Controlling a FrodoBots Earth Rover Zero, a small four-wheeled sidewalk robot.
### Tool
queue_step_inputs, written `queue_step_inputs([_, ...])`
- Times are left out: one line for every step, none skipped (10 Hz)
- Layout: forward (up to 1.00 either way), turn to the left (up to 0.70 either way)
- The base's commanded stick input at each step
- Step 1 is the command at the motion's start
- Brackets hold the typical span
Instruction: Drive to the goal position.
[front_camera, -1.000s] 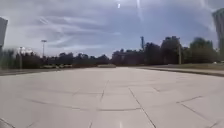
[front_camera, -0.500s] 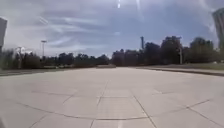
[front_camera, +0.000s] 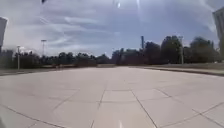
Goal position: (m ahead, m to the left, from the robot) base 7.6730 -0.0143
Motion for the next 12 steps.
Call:
queue_step_inputs([0.5,0.0])
queue_step_inputs([0.5,0.0])
queue_step_inputs([0.5,0.0])
queue_step_inputs([0.5,0.0])
queue_step_inputs([0.5,0.0])
queue_step_inputs([0.5,0.0])
queue_step_inputs([0.5,0.0])
queue_step_inputs([0.5,0.0])
queue_step_inputs([0.5,0.0])
queue_step_inputs([0.5,0.0])
queue_step_inputs([0.5,0.0])
queue_step_inputs([0.5,0.0])
